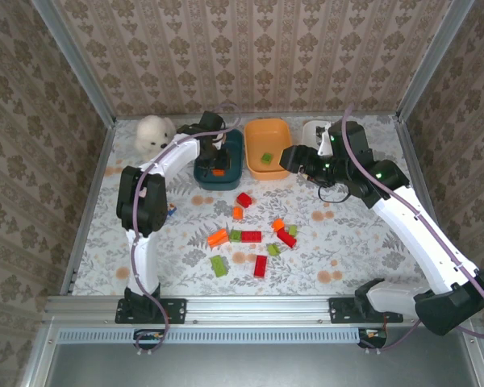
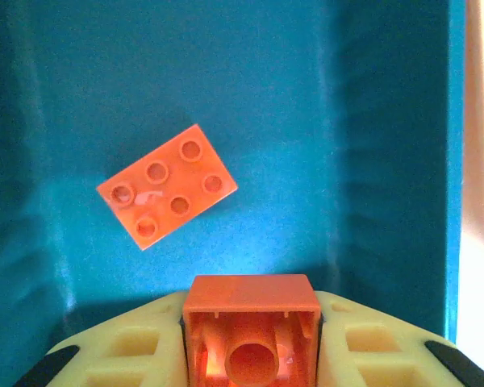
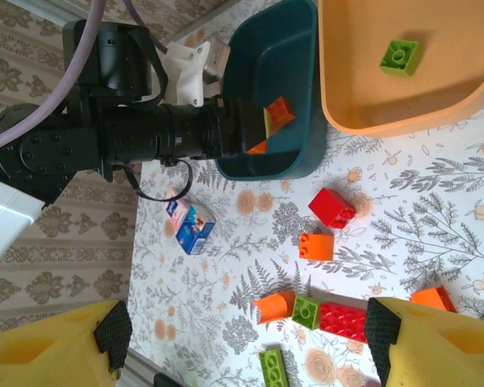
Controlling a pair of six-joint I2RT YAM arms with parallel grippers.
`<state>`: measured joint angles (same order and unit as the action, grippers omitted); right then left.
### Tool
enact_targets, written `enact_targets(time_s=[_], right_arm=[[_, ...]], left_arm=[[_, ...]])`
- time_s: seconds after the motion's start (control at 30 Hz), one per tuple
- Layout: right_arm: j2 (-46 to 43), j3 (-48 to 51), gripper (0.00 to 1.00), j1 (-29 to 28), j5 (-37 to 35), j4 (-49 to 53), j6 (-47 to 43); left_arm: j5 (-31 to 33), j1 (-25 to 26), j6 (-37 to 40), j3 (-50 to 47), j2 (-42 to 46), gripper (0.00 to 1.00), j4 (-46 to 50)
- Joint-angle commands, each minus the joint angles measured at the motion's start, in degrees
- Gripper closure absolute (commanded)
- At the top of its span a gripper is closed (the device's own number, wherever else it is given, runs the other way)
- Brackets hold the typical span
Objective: Sort the legos into containers by color
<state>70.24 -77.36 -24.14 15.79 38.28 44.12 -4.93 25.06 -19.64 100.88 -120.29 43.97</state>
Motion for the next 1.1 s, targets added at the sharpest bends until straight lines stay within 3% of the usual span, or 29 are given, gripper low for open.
enact_targets(time_s=[0.0, 0.53, 0.87, 1.07], right_arm=[[-0.1, 0.6, 0.21, 0.3, 1.6, -1.1, 1.0], [-0.6, 2.2, 0.21, 0.5, 1.6, -1.0, 1.4], [0.0, 2.5, 0.21, 0.7, 2.2, -0.4, 0.2], [1.3, 1.2, 0.22, -1.2, -0.8, 4.5, -6.0]], left_arm=[[2.0, -0.4, 2.1, -0.6, -1.7, 0.70, 2.9], [8.2, 0.7, 4.3, 4.3, -7.1, 0.67, 7.8], [13.3, 3.7, 5.2, 9.9, -6.1, 0.39, 10.3], [14.9, 3.9, 0.1, 10.4, 1.2, 0.31, 10.1]])
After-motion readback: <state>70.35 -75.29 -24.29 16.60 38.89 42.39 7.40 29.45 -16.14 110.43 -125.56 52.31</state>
